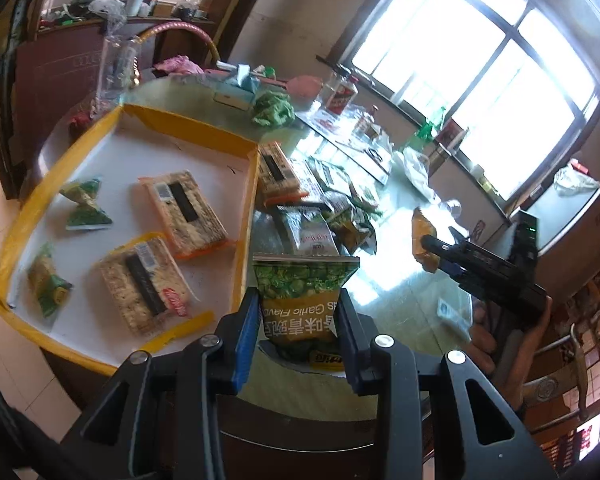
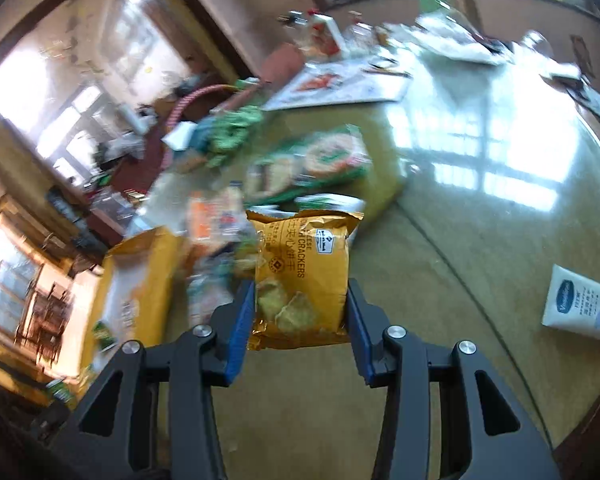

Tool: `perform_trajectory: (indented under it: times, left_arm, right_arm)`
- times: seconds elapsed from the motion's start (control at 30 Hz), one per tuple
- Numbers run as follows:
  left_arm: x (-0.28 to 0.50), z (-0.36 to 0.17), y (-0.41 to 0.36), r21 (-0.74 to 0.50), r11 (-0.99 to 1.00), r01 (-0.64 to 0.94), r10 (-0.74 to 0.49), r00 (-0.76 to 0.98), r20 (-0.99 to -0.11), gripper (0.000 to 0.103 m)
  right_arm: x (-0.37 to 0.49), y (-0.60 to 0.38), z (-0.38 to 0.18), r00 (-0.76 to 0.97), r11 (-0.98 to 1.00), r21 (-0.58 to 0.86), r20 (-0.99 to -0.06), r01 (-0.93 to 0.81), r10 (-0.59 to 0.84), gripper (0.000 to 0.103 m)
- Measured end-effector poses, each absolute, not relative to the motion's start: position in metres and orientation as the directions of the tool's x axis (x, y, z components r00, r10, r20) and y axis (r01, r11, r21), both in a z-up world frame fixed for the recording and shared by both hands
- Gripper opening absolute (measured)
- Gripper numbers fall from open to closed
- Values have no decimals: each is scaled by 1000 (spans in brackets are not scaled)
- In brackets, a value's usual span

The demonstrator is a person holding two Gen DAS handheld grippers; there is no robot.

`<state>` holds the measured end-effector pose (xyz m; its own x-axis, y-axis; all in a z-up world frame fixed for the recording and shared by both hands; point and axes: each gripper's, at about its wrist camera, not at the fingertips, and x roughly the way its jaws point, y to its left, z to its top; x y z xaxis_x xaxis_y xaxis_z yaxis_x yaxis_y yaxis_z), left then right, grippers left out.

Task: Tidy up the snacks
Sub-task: 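Lower pea bag into tray with left gripper while right places yellow chip bag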

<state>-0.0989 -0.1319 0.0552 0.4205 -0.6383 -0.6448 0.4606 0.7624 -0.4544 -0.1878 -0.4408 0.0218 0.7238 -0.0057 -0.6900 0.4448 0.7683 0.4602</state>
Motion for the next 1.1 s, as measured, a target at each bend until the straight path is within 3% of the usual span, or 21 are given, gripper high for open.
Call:
perform_trajectory:
  times: [0.3, 0.57, 0.83, 1.1]
  left_arm:
    - [-60, 78, -90, -441, 819, 368, -574, 534, -620, 36]
    - [12, 47, -87, -457, 834, 309, -551, 500, -668, 36]
    - [69, 8, -93, -469, 850, 239, -526, 424, -737, 36]
    - [90, -12, -96, -417, 890, 184, -455, 397, -797, 36]
  right_arm:
    - [-156, -347, 79, 771, 884, 433, -619, 178, 149, 45]
    - [-66, -290, 62, 698, 917, 396, -672, 58, 246, 45]
    - [14, -267, 33, 631, 942, 331, -744, 59, 222, 45]
    - [59, -260, 2, 585, 975, 195, -805, 106, 98, 45]
